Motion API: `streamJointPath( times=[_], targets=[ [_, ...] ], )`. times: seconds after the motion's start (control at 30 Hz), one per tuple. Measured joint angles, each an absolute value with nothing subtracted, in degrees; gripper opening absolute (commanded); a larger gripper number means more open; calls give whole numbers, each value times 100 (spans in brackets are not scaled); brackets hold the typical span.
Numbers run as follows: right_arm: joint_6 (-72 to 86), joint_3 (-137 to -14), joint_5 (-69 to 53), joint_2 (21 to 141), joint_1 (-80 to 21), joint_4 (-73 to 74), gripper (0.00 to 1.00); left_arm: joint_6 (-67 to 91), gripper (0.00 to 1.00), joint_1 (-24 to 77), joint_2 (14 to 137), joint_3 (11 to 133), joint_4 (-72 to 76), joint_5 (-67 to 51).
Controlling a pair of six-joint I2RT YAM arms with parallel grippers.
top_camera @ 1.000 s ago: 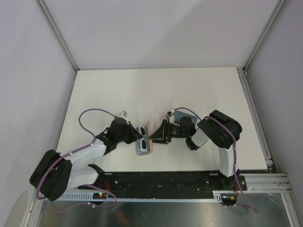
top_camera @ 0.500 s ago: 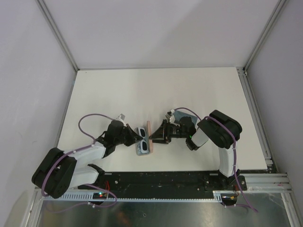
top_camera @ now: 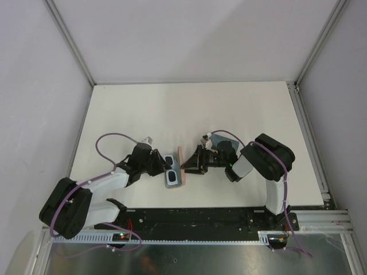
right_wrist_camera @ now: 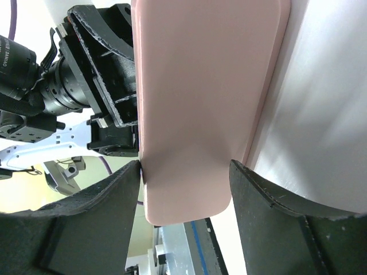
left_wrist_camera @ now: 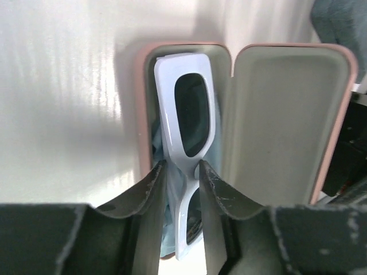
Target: Organize the sunglasses
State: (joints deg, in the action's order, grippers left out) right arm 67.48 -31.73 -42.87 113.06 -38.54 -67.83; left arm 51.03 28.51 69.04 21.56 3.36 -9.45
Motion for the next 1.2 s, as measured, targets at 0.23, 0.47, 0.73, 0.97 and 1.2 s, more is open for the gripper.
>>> streamJointPath(
  times=[0.23,0.47,0.73,0.97,1.2],
  targets=[
    [6543,-3173,-4246,11115,-3854,-6412,67,4803,47,2856,6864,2364,-228,-781],
    [6353,-3203,-4224,10965,-3854,-6069,67,4639,47,2851,6488,2381,-620,-607],
    [6202,-3306,-4226,10881,-3865,-5778,66,4469,30,2770,6007,2381,-1162,-217],
    [6031,-3461,-4167,10831,-3929,-5487,65,4412,18,2628,6084,2381,-1269,-23],
    [5839,-3575,-4062,10715,-3990,-5124,64,4405,16,2622,6608,2375,-1017,-176]
  ],
)
